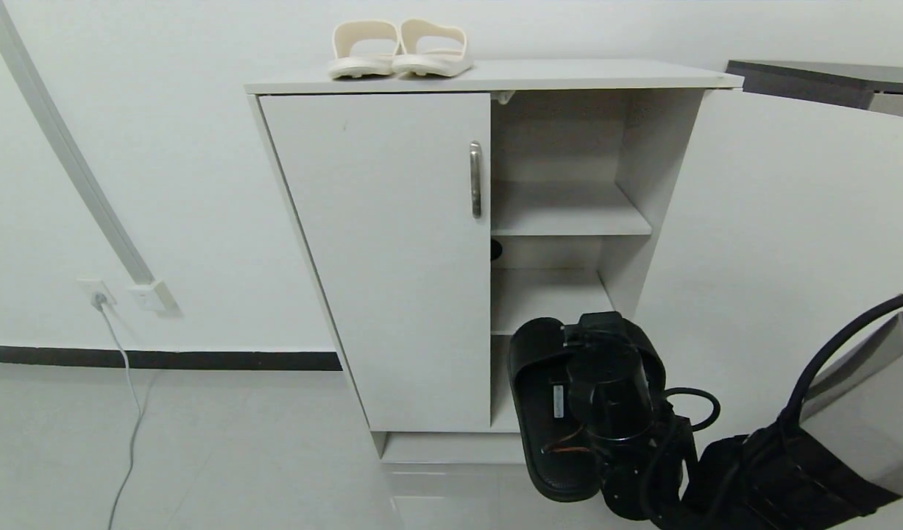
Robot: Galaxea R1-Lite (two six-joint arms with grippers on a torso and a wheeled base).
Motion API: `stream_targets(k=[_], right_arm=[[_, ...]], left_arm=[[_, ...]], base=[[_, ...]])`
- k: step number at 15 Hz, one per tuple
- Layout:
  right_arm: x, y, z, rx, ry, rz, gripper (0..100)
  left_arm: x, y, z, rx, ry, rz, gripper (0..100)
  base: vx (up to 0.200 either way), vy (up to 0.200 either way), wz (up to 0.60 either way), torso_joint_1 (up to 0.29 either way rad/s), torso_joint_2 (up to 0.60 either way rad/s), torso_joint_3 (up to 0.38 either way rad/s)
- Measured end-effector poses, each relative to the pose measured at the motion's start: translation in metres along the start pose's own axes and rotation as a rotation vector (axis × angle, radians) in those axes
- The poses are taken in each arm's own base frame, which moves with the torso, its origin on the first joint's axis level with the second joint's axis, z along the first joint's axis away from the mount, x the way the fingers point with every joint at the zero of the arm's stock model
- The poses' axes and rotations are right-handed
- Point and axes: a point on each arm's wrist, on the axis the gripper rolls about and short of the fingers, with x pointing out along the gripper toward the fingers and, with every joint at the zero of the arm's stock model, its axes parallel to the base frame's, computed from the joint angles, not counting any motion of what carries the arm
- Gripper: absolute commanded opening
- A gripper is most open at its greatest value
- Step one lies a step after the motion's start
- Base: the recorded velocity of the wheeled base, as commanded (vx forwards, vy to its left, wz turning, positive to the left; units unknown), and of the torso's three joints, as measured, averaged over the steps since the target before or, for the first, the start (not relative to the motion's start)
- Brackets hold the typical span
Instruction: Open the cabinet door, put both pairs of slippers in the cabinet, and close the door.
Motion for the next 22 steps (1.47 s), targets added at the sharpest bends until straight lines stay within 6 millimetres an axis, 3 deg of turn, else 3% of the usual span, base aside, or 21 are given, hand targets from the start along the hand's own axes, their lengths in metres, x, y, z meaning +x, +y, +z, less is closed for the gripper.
stream_targets(k=[5,10,22], right_arm=[[0.025,0.002,-0.009,0.037,-0.019,0.099,0],[0.052,0.006,-0.025,0.033,-0.008,0.066,0],[0.066,0.008,-0.039,0.019,0.013,0.047,0]], left_arm=[[0.0,0.0,0.0,0.002,0.002,-0.001,0],[0.0,0.0,0.0,0.002,0.003,-0.002,0],[0.0,0.0,0.0,0.002,0.002,-0.004,0]], base=[[0.0,0.0,0.0,0.0,0.0,0.0],[0.0,0.0,0.0,0.0,0.0,0.0],[0.0,0.0,0.0,0.002,0.0,-0.117]])
